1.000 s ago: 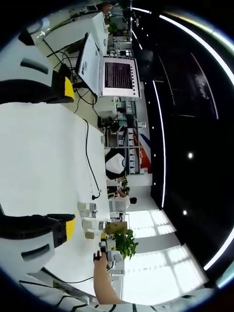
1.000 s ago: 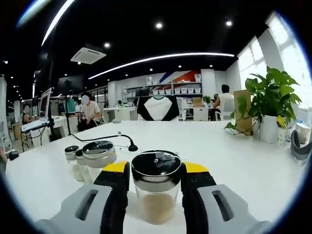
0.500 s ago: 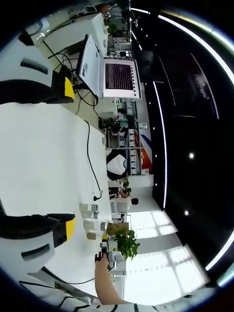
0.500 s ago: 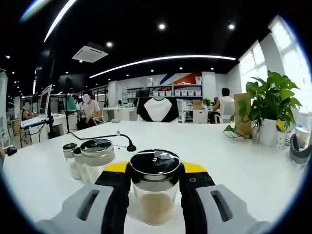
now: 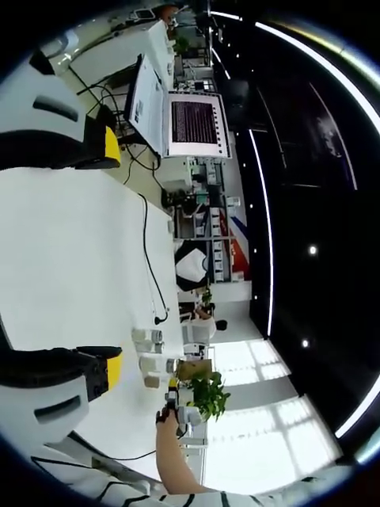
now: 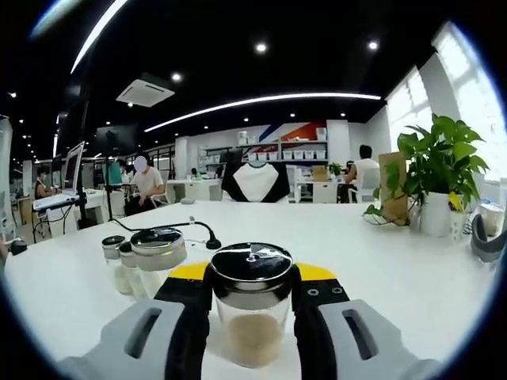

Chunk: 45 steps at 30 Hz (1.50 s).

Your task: Rotate the seasoning bottle until the label or dispensing opening points toward the visible target arrow and the bottle remains upright within the marked orientation range

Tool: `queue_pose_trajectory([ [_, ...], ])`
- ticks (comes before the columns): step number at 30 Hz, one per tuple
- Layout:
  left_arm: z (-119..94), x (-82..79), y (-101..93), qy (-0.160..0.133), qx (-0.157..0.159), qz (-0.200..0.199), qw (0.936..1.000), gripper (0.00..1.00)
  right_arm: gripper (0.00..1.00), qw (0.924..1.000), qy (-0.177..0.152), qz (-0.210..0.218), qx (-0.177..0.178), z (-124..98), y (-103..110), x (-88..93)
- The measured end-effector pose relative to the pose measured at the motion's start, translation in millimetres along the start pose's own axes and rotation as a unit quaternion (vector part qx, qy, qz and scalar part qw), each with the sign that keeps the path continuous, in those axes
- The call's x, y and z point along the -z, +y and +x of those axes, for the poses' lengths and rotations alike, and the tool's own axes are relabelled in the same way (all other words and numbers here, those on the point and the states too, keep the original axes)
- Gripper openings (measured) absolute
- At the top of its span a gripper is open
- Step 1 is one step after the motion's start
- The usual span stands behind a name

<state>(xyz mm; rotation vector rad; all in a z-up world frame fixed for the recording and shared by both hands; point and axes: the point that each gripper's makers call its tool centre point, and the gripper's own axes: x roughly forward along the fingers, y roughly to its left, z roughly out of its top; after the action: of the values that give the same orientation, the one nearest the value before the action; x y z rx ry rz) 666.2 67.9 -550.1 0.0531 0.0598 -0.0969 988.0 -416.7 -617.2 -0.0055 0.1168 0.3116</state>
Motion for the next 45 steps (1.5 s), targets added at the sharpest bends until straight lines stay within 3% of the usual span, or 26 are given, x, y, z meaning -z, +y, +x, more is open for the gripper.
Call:
queue_pose_trajectory([
  [10, -6, 2.3, 4.4, 0.0, -0.003, 0.0, 1.0, 0.96, 0.38, 0.9995, -0.033, -0.002, 0.0, -2, 0, -1.4],
  [18, -7, 1.5, 6.0, -0.001, -0.004, -0.002, 1.0, 0.97, 0.37, 0.999, -0.037, 0.023, 0.008, -5, -4, -4.2],
  [25, -2, 3.2, -0.5, 0.003, 0.004, -0.002, 1.0, 0.97, 0.37, 0.9993, -0.035, 0.008, -0.008, -14, 0, -2.9],
  [27, 1, -0.4, -4.7, -0.006, 0.011, -0.006, 0.9999, 0.97, 0.37, 0.9994, -0.032, 0.006, -0.012, -19, 1, -3.7],
  [30, 7, -1.8, -10.2, -0.007, 0.019, -0.008, 0.9998, 0.97, 0.37, 0.9983, -0.037, -0.038, -0.022, -28, 6, -10.3],
  [34, 15, -2.2, -20.4, -0.003, 0.033, 0.002, 0.9995, 0.96, 0.37, 0.998, -0.052, -0.028, -0.025, -44, 6, -21.5],
  [40, 22, 1.7, -34.6, 0.001, 0.051, 0.001, 0.9987, 0.96, 0.37, 0.997, -0.059, -0.038, -0.032, -62, 12, -25.8],
  [45, 26, -4.6, -45.8, -0.008, 0.07, 0.005, 0.9975, 0.97, 0.37, 0.9961, -0.069, -0.039, -0.041, -82, 17, -28.9],
])
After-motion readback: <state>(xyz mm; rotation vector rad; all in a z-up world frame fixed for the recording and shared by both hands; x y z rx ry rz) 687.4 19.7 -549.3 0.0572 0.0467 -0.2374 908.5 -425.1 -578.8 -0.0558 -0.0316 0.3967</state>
